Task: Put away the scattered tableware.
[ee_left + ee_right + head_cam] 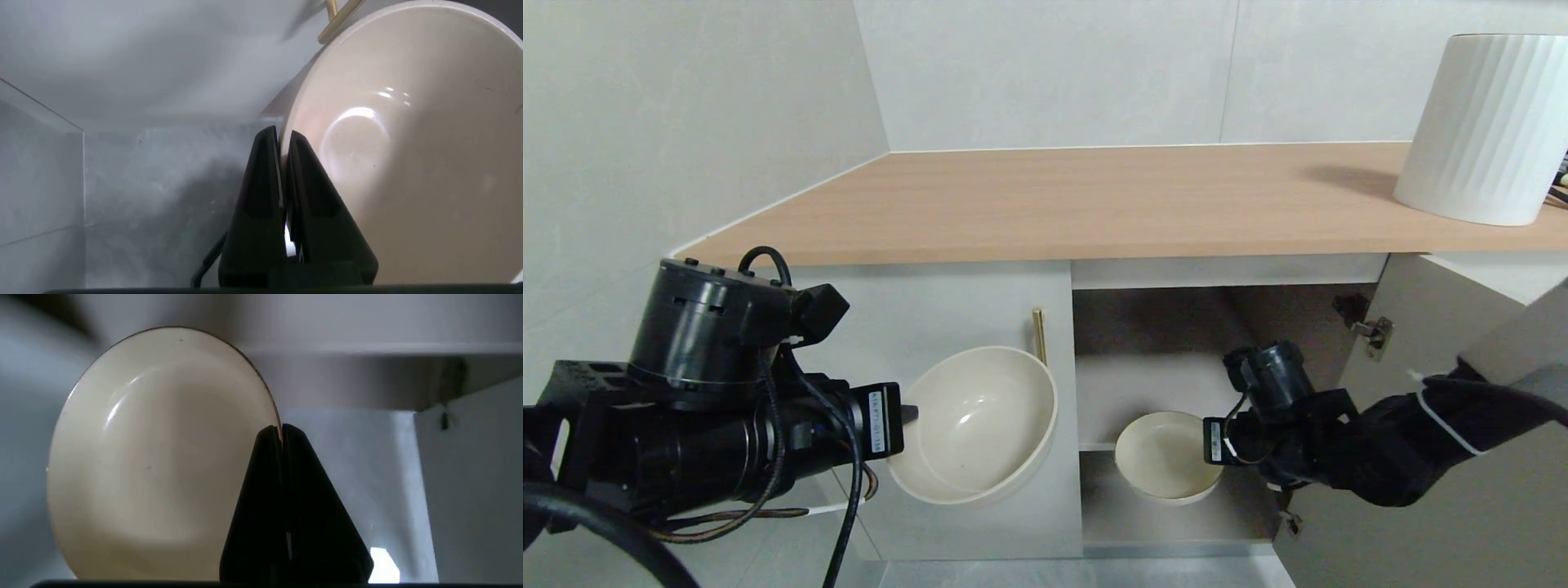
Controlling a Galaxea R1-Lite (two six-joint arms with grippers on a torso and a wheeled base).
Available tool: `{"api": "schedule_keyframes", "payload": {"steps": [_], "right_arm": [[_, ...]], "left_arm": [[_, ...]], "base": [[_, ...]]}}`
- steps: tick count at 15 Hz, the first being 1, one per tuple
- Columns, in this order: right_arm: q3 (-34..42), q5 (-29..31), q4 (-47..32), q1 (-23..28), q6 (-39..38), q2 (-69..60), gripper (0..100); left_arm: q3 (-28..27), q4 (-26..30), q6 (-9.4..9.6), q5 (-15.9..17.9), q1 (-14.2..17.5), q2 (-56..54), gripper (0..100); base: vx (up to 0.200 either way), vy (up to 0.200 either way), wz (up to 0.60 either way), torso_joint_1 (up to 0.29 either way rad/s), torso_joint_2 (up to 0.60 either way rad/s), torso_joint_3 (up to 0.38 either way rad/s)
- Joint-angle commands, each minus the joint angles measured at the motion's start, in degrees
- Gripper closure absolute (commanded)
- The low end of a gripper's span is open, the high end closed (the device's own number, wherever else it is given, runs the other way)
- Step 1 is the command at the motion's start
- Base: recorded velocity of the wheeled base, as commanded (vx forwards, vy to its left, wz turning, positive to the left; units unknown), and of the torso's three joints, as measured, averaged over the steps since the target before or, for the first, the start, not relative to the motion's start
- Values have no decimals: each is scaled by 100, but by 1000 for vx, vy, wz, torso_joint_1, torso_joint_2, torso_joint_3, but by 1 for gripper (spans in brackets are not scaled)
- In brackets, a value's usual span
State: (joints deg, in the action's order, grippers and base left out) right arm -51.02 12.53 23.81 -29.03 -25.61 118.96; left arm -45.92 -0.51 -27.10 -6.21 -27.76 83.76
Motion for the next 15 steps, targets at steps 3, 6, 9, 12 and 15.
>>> {"api": "schedule_keyframes", "payload": {"steps": [3, 6, 9, 12, 15], "right_arm": [[-347, 716, 854, 459, -32, 1218, 100], [-884, 1032, 889, 802, -67, 1648, 100], [-1288, 1137, 836, 1039, -75, 1894, 100], [-1666, 1313, 836, 1171, -128, 2061, 100], [-1798, 1384, 836, 1198, -146, 2105, 100]], "left_arm": [[-4, -2, -6, -4, -2, 17, 100], [-4, -2, -6, -4, -2, 17, 100], [-4, -2, -6, -4, -45, 26, 100], [-4, -2, -6, -12, -63, 53, 100], [-4, -2, -6, -12, -63, 53, 100]], "base": [[0, 0, 0, 0, 0, 0], [0, 0, 0, 0, 0, 0], [0, 0, 0, 0, 0, 0], [0, 0, 0, 0, 0, 0], [0, 0, 0, 0, 0, 0]]}}
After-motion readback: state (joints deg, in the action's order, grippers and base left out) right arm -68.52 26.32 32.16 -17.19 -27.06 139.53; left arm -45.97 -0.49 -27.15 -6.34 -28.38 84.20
